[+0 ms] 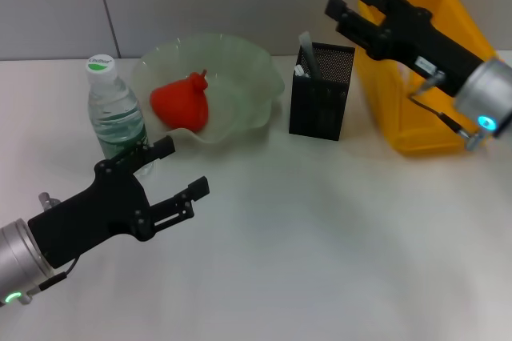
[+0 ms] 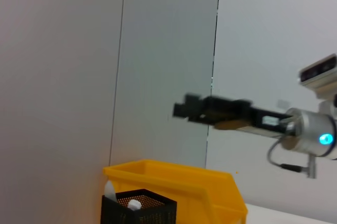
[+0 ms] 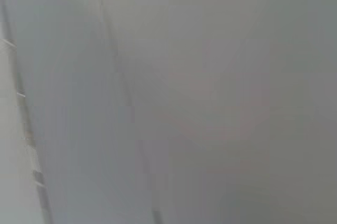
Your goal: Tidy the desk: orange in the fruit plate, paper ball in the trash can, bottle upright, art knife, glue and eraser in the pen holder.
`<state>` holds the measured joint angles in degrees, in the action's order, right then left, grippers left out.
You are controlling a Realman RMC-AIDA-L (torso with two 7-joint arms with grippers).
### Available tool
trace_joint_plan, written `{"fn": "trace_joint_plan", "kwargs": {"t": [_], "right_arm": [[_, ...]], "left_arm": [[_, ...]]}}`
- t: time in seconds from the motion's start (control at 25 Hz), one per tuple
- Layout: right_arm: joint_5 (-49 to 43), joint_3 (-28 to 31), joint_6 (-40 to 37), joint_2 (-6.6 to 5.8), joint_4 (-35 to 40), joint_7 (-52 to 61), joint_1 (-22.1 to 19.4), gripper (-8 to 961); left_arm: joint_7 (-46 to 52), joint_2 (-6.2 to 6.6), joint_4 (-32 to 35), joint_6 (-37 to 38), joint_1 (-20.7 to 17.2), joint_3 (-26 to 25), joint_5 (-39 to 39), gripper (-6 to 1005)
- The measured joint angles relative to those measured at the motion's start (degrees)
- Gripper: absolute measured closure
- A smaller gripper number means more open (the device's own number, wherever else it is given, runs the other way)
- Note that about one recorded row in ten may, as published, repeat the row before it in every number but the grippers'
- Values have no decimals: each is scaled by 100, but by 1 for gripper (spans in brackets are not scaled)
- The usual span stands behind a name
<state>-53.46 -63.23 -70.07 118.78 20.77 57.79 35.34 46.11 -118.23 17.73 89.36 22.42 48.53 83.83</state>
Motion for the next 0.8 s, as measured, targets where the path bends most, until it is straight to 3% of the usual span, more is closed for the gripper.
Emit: {"fn": "trace_joint_plan", "kwargs": {"t": [0.12, 0.2, 0.24, 0.28, 0.32, 0.4, 0.6, 0.8], "right_arm": [[-388, 6, -432, -58, 227, 478, -190, 243], [-1075, 42, -1058, -223, 393, 1140, -370, 243], [-1075, 42, -1058, -223, 393, 1140, -370, 243], [-1450, 57, -1368, -344, 401, 1435, -429, 243], [-1450, 57, -1368, -344, 401, 1435, -429, 243], [-2035, 59, -1661, -489, 382, 1656, -525, 243], [-2995, 58, -1921, -543, 397, 1645, -639, 243], [-3628, 56, -1959, -513, 389, 1522, -673, 243]], "left_arm": [[121, 9, 68, 20, -1, 49, 28, 170], [286, 13, 170, 46, -16, 68, 86, 169], [286, 13, 170, 46, -16, 68, 86, 169], [442, 13, 269, 79, -29, 71, 155, 169], [442, 13, 269, 79, -29, 71, 155, 169], [929, 24, 616, 202, -52, 76, 476, 169], [1602, 41, 1143, 351, 1, 77, 1223, 169], [1840, 101, 1201, 398, 131, 78, 1622, 168]]}}
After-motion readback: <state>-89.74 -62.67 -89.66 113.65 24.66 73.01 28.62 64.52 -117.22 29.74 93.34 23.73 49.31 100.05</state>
